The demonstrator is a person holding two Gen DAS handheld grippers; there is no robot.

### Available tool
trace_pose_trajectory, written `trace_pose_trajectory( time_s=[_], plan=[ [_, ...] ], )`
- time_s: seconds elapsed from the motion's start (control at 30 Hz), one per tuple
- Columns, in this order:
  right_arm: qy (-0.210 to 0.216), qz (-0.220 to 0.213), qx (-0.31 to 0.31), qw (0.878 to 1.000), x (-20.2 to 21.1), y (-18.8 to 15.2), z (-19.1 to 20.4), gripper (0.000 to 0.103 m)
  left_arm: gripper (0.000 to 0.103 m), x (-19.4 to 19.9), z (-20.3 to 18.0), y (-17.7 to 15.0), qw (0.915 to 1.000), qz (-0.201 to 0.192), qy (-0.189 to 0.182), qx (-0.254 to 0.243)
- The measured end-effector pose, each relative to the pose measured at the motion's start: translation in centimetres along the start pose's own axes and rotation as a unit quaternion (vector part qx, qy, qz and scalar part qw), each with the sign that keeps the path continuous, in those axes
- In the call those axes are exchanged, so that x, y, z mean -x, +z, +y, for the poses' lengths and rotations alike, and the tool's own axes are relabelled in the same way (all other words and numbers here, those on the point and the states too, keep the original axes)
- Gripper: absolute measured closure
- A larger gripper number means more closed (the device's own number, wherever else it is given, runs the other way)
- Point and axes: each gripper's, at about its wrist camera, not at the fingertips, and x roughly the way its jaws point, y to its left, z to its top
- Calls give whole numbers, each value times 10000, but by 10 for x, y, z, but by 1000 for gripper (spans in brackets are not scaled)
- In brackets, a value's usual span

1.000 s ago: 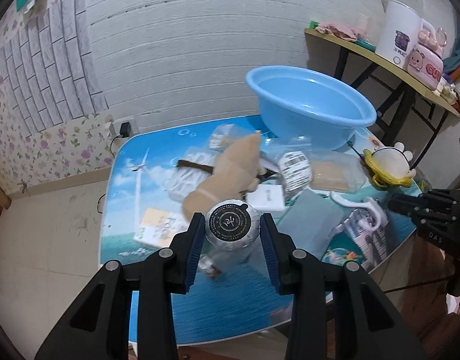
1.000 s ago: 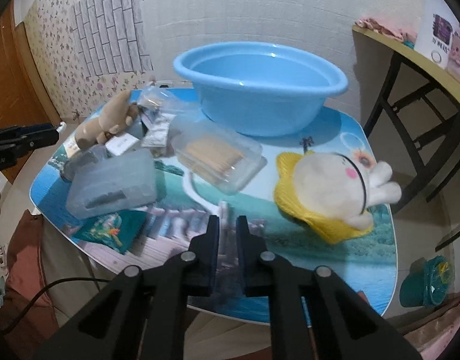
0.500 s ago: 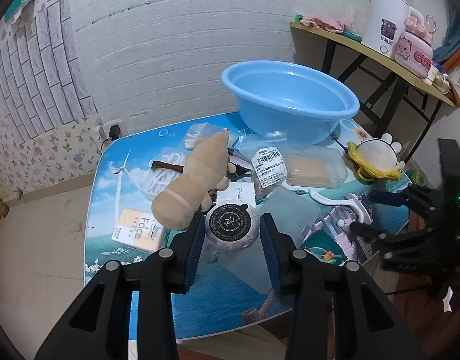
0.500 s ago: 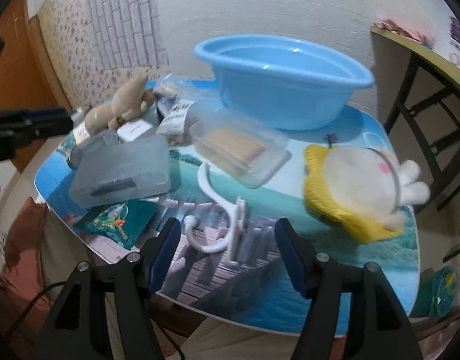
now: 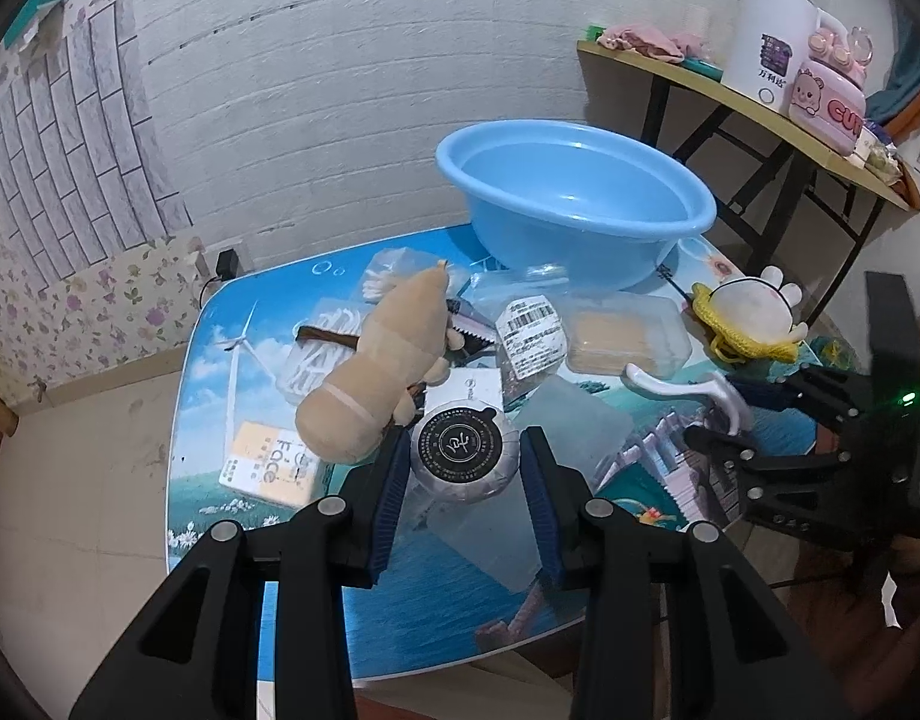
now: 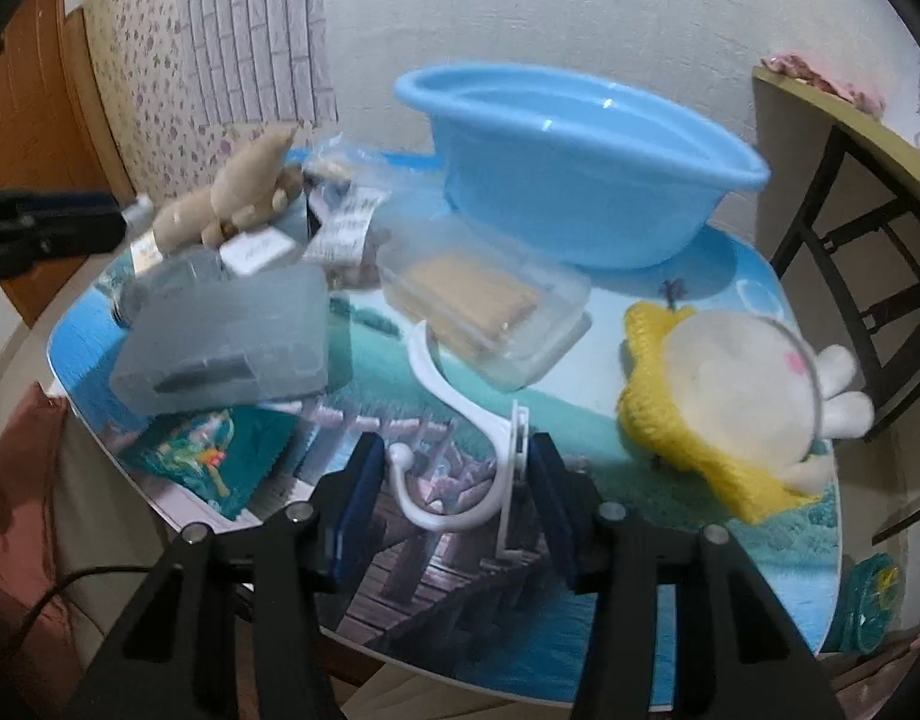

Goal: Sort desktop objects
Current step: 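Lift the puck with the left gripper and carry it over the blue basin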

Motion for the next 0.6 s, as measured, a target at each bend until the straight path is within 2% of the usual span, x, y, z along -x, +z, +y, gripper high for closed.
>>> trace_pose_trajectory(
  time_s=[0.37, 0.47, 0.6],
  plan=[
    [136, -1074, -51, 9941, 65, 45, -15, 55, 66, 7, -17, 39, 9991, -312, -222, -168],
    [99, -1226, -104, 9923, 68, 57, -22, 55, 66, 3, -26, 56, 9984, -410, -255, -282],
    [74, -1214, -223, 9923, 57, 75, -33, 55, 66, -6, -39, 82, 9971, -531, -361, -408]
  ],
)
